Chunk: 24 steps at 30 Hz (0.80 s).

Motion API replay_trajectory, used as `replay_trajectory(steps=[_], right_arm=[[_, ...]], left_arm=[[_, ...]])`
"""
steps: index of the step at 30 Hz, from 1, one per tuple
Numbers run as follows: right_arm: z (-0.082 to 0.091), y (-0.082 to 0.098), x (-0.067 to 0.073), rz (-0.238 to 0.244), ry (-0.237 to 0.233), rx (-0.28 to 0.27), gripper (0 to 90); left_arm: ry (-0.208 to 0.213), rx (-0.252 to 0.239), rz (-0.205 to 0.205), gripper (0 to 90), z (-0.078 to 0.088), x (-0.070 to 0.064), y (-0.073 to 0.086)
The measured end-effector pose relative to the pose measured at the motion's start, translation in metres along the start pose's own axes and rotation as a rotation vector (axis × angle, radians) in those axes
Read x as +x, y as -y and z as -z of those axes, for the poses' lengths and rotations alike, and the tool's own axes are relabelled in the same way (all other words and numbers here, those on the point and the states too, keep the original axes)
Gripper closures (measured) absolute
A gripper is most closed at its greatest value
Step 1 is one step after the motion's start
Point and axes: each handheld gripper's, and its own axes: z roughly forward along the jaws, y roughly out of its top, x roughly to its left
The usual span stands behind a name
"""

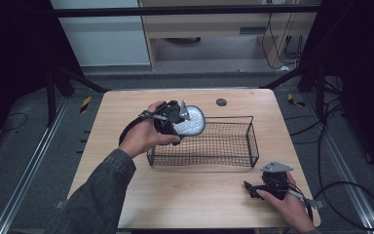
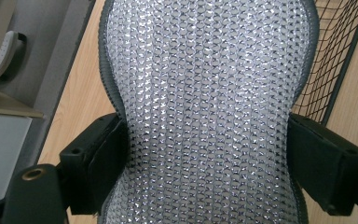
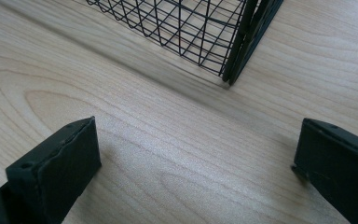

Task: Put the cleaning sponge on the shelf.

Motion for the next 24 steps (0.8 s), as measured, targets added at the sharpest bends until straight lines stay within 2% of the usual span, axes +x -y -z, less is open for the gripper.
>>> replay_trajectory(steps=[16,21,24], right_arm=[[0.0,0.0,0.0,0.0,-0.003,0.002,0.4],[0.0,0.0,0.0,-0.001,-0.003,0.001,0.4],[0.0,0.0,0.0,-0.001,-0.004,0.001,0.4]], left_arm=[[0.014,0.019,-0.023,15.1,-0.018,-0.006,0.003],[0.025,0.041,-0.061,15.0,-0.023,-0.009,0.005],[0.028,0.04,-0.058,14.9,-0.024,-0.009,0.007]])
